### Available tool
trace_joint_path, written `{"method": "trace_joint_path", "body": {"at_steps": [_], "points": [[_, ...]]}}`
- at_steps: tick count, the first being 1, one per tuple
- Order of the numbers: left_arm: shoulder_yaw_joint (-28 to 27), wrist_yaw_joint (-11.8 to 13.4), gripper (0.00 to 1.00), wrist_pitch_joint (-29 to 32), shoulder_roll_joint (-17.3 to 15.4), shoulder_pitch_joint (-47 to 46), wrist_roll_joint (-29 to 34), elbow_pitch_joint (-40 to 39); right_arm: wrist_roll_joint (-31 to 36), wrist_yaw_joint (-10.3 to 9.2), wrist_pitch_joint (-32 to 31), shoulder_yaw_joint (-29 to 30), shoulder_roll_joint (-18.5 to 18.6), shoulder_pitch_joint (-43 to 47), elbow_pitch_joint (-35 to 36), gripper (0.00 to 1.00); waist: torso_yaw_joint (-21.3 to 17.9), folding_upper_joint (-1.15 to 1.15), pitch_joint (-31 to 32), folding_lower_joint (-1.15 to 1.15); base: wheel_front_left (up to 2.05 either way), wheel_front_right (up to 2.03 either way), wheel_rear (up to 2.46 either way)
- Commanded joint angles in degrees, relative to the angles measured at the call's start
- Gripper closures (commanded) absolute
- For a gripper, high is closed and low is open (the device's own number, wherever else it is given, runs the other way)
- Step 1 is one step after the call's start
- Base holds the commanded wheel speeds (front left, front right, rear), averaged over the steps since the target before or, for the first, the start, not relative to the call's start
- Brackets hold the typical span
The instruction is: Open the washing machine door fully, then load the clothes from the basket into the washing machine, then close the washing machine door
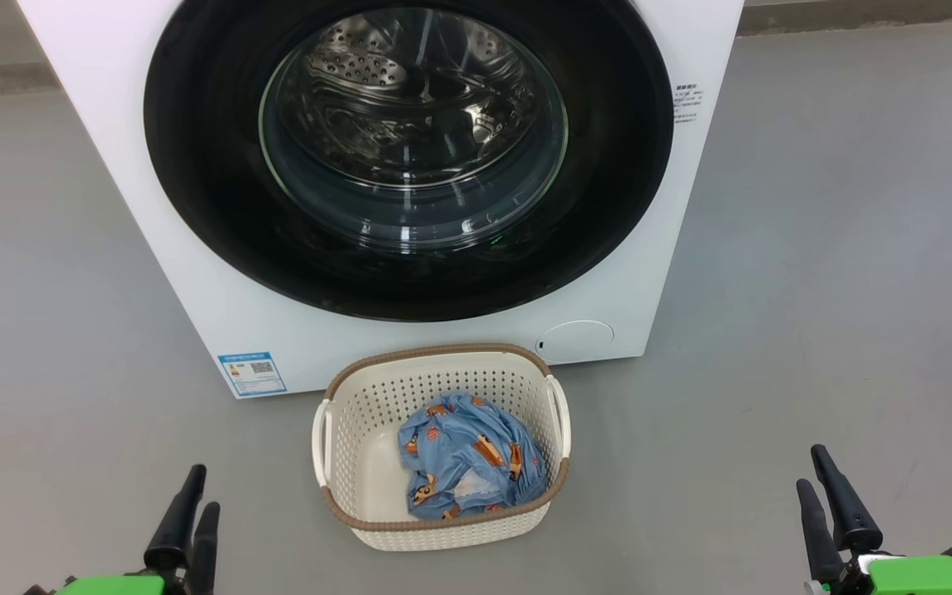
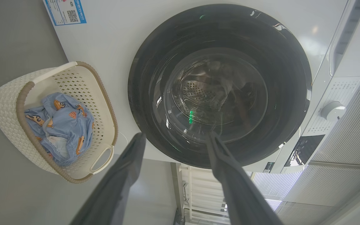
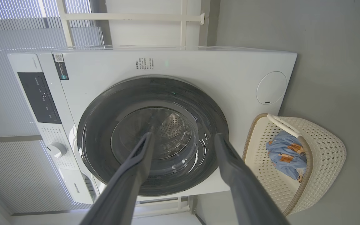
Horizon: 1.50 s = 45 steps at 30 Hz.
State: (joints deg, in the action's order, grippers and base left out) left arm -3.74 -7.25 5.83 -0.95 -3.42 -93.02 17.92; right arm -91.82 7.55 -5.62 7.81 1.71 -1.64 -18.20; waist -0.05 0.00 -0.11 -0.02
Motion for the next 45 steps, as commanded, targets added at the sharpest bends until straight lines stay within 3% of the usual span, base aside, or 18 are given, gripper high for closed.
{"method": "trace_joint_path", "body": {"at_steps": [1, 20, 45], "points": [[0.2, -0.1, 0.00, -0.6, -1.0, -2.1, 0.8, -1.9, 1.2, 0.00, 0.6, -0.6, 0.8, -2.2, 1.8, 0.00, 0.0, 0.00, 0.0, -0.06, 0.00, 0.00, 0.00], [3.1, -0.1, 0.00, -4.1, -3.0, -3.2, 8.9, -3.3, 9.6, -0.01, 4.1, -3.4, 3.5, -4.2, 3.1, 0.00, -0.2, 0.00, -0.2, 0.02, 0.00, 0.00, 0.00], [5.4, -0.1, 0.00, -8.3, -4.8, -3.5, 28.5, -4.9, 31.6, -0.03, 8.3, -4.7, 4.7, -4.7, 5.8, 0.00, -0.5, 0.00, -0.3, 0.02, 0.00, 0.00, 0.00]]}}
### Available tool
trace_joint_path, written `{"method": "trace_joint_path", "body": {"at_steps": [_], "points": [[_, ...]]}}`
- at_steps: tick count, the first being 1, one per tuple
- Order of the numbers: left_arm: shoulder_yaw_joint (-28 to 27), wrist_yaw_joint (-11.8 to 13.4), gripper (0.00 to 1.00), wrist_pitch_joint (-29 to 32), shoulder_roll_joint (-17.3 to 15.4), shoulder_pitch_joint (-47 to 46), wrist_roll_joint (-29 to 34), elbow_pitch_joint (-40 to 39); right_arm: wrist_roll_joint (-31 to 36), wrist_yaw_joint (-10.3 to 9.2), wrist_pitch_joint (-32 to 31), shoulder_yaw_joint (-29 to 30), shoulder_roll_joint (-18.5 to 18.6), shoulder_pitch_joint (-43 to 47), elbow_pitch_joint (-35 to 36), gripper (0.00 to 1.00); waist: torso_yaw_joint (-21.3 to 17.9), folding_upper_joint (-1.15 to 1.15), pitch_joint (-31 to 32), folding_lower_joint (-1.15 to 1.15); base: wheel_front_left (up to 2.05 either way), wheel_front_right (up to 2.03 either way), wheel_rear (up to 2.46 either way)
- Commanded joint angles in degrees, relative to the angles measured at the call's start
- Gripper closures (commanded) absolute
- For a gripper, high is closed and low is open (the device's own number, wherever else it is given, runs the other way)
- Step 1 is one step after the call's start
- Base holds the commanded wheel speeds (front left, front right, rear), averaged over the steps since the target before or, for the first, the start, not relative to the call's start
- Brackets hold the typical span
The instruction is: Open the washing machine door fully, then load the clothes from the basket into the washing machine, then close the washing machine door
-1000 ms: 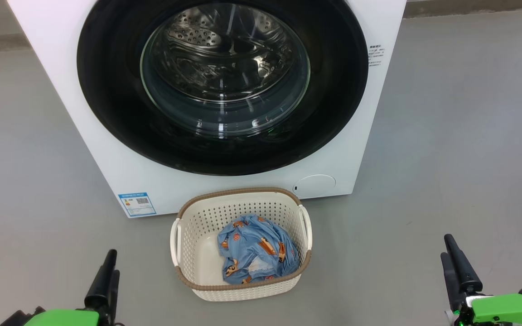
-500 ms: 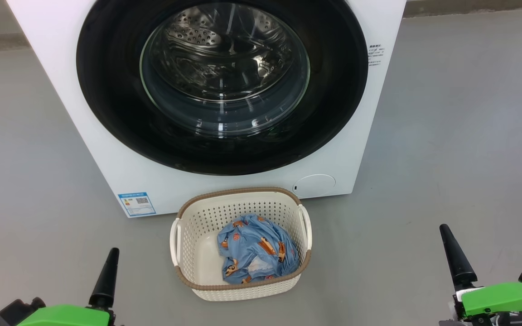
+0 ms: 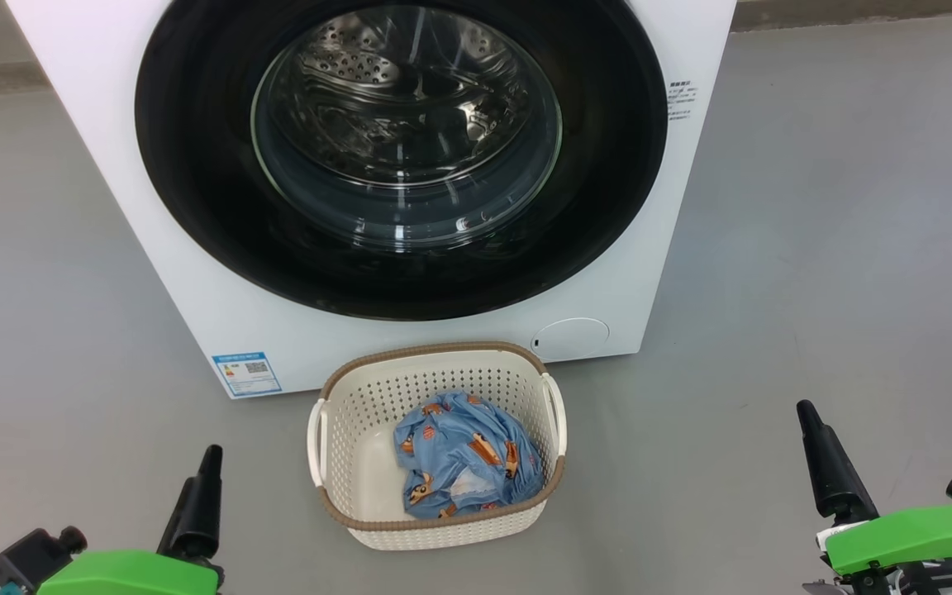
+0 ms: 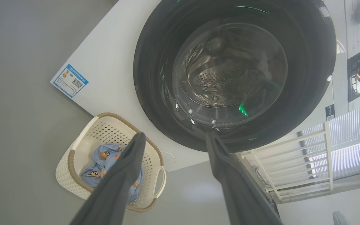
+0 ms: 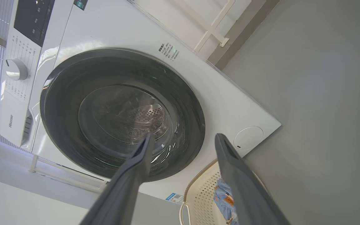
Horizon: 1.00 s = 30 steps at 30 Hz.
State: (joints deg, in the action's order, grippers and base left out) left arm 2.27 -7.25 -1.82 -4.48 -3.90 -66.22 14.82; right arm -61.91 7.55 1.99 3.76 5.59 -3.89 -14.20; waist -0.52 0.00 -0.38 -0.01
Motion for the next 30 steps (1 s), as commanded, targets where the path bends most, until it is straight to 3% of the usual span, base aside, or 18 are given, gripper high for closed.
{"method": "trace_joint_path", "body": {"at_steps": [1, 30], "points": [[-0.6, -0.1, 0.00, -0.8, -1.3, -3.1, 2.4, -1.9, 2.3, -0.03, 0.8, -0.6, 0.8, -2.5, 1.8, 0.00, 0.0, 0.00, 0.0, 0.01, 0.00, 0.00, 0.00], [1.5, -0.2, 0.00, -5.8, -3.3, -3.6, 21.0, -3.2, 24.6, -0.04, 5.7, -3.3, 3.6, -4.3, 2.9, 0.00, 0.0, 0.00, -0.1, 0.01, 0.00, 0.00, 0.00]]}}
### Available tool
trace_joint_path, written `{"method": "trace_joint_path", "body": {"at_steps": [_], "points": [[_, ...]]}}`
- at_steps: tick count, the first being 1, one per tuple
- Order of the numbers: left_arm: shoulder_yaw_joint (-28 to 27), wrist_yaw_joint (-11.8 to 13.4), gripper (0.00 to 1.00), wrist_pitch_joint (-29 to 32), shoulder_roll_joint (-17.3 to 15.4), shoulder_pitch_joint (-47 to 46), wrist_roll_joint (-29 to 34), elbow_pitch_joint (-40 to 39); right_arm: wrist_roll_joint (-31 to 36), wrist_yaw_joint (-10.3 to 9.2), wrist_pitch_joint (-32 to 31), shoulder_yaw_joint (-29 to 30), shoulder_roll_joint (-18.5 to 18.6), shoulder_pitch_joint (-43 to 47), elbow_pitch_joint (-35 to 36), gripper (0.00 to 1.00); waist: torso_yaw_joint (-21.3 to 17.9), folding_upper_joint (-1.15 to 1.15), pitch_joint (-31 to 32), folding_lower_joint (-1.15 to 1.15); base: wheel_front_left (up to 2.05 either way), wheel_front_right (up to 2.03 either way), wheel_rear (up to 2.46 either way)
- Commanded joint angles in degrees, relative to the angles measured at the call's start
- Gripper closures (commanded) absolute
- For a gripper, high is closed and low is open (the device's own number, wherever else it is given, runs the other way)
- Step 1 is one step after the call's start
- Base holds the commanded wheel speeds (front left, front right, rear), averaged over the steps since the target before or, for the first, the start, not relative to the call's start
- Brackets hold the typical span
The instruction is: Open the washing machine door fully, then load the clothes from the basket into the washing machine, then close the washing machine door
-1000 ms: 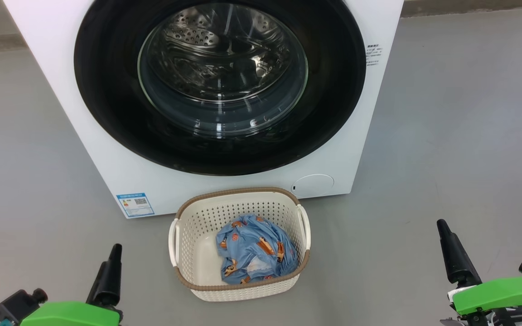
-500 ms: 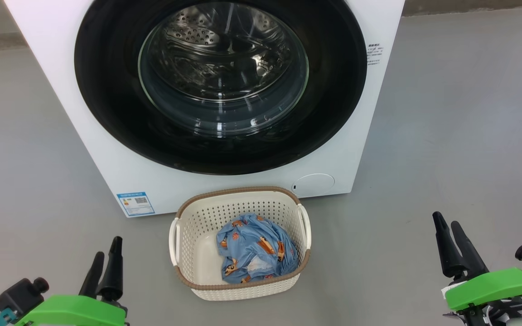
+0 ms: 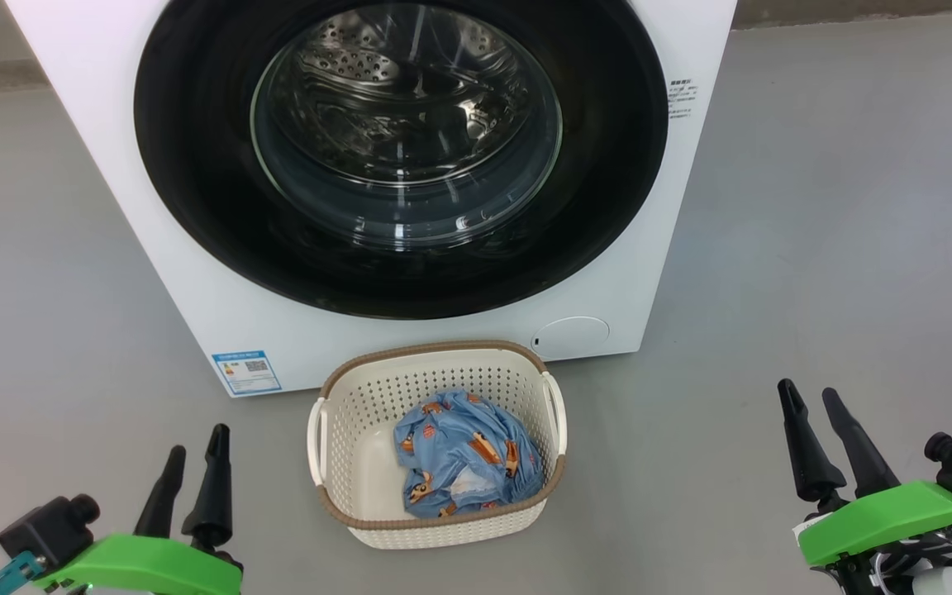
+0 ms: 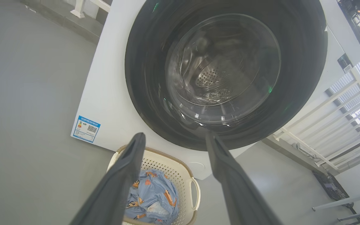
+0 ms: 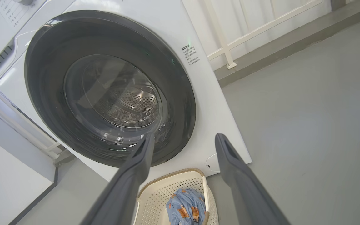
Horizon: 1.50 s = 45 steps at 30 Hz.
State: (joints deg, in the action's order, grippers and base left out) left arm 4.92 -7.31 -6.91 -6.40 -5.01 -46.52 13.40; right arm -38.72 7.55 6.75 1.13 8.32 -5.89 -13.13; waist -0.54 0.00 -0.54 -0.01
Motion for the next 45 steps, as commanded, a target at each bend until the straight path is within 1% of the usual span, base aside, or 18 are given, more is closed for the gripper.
{"method": "trace_joint_path", "body": {"at_steps": [1, 6, 15, 27, 29, 33, 45], "points": [[-1.1, -0.1, 0.00, -0.9, -1.4, -2.4, 1.9, -2.0, 2.1, -0.04, 1.1, -0.5, 0.8, -2.2, 2.0, 0.00, 0.0, 0.00, 0.0, 0.00, 0.00, 0.00, 0.00], [-0.7, -0.1, 0.00, -1.7, -1.9, -2.2, 4.9, -2.4, 5.7, -0.05, 2.0, -0.9, 0.9, -1.9, 2.5, 0.00, -0.1, 0.00, 0.2, 0.00, 0.00, 0.00, 0.00], [0.3, -0.1, 0.00, -3.2, -2.8, -2.7, 10.2, -2.6, 12.0, -0.05, 3.5, -2.3, 2.3, -2.9, 3.0, 0.00, -0.2, 0.00, 0.3, 0.00, 0.00, 0.00, 0.00], [0.4, -0.2, 0.00, -5.3, -3.2, -2.9, 17.4, -2.7, 19.4, -0.06, 5.5, -3.3, 3.7, -3.7, 2.3, 0.00, 0.1, 0.00, 0.5, 0.00, 0.00, 0.00, 0.00], [-0.3, -0.2, 0.00, -5.6, -2.9, -3.0, 18.1, -2.8, 20.4, -0.06, 5.8, -3.6, 4.0, -3.9, 2.1, 0.00, 0.2, 0.00, 0.4, 0.00, 0.00, 0.00, 0.00], [-1.1, -0.2, 0.00, -6.1, -2.7, -3.0, 19.4, -2.7, 22.0, -0.06, 6.3, -3.5, 4.1, -4.2, 2.0, 0.00, 0.3, 0.00, 0.2, 0.00, 0.00, 0.00, 0.00], [-1.1, -0.2, 0.00, -8.1, -3.3, -3.5, 27.0, -1.1, 29.3, -0.06, 8.2, -4.3, 4.7, -5.1, 2.1, 0.00, 0.4, 0.00, 0.0, 0.00, 0.00, 0.00, 0.00]]}}
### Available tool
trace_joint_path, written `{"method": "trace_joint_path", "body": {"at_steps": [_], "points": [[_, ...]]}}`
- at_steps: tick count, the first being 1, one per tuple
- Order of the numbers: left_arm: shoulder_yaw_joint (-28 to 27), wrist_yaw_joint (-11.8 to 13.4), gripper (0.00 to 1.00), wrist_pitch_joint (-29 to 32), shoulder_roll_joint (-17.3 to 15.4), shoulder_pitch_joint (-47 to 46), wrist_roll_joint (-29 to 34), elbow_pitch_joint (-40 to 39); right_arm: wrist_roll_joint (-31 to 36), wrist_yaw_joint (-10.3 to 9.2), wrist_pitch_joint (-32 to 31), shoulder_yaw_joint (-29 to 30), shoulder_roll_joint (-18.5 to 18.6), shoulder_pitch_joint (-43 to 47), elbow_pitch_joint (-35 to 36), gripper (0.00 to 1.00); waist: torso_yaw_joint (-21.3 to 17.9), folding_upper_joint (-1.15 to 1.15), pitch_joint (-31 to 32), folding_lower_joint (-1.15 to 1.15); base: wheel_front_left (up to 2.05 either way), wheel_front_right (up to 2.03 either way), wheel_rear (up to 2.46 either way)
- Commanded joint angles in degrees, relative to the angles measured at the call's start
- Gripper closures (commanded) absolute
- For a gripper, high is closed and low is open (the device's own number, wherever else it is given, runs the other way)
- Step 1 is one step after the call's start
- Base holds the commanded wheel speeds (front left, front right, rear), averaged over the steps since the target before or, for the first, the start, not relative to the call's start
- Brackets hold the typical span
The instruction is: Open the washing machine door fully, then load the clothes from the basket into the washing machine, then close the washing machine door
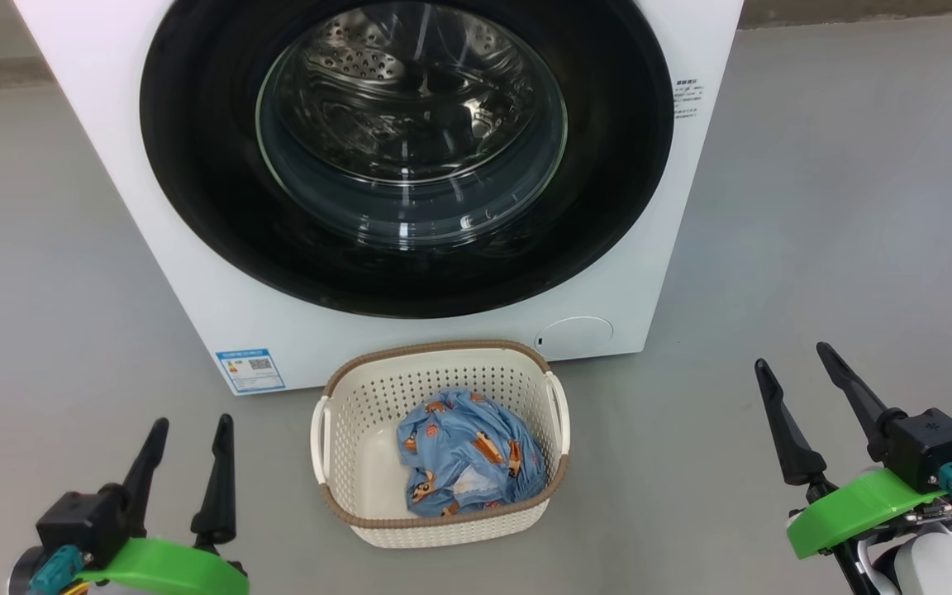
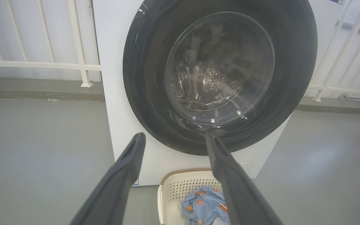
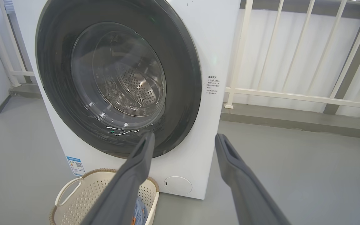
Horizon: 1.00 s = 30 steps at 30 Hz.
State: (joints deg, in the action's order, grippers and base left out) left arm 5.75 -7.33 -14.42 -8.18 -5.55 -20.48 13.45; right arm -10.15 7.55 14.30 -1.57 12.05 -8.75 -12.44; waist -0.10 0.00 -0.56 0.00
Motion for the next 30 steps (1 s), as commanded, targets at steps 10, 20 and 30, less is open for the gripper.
{"method": "trace_joint_path", "body": {"at_steps": [10, 20, 30], "points": [[-3.0, -0.2, 0.00, -0.6, -0.6, -2.7, 0.6, 1.1, -0.3, -0.06, 0.7, -0.9, 0.4, -1.9, 0.8, 0.00, -0.3, 0.00, 1.1, 0.00, 0.00, 0.00, 0.00], [-3.3, -0.2, 0.00, -0.6, -0.4, -2.4, 1.1, 1.5, -2.9, -0.06, 0.7, -0.5, -0.2, -2.1, -2.6, 0.00, -0.2, 0.00, 1.3, 0.00, 0.00, 0.00, 0.00], [-2.7, -0.2, 0.00, -0.6, -0.7, -2.4, 1.3, 1.9, -2.6, -0.06, 0.7, 0.1, -0.3, -3.4, -7.3, 0.00, -0.2, 0.00, 1.4, 0.00, 0.00, 0.00, 0.00]]}}
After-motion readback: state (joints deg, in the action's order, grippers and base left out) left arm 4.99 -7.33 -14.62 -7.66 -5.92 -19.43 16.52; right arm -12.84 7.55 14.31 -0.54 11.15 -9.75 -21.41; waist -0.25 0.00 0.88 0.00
